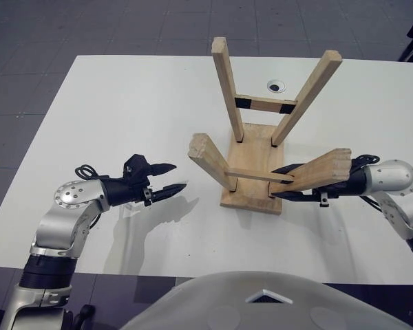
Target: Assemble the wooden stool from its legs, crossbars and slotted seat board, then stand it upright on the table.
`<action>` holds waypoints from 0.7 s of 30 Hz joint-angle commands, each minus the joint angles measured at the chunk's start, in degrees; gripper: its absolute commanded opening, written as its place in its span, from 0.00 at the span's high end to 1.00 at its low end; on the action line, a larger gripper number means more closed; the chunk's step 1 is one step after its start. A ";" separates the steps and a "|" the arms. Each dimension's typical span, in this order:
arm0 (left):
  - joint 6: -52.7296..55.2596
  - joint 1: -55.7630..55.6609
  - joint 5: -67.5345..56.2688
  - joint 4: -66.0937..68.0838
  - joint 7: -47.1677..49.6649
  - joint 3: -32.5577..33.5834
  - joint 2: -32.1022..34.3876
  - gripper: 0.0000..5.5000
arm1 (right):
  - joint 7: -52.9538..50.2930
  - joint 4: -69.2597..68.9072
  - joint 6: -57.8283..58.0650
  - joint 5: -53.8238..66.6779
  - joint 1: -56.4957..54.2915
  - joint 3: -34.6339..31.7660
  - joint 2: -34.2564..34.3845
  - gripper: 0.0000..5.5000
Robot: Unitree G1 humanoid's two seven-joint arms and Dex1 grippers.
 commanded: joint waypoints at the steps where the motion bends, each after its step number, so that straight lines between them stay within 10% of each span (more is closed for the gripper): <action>1: -0.50 -1.46 1.50 0.45 -0.44 -0.45 -0.21 0.43 | 8.48 7.55 9.67 -12.21 5.50 7.46 -7.34 0.63; 21: -0.46 -0.25 2.02 -0.75 0.06 -0.41 -1.55 0.44 | 6.71 9.31 12.04 -14.95 3.26 1.80 -1.42 0.04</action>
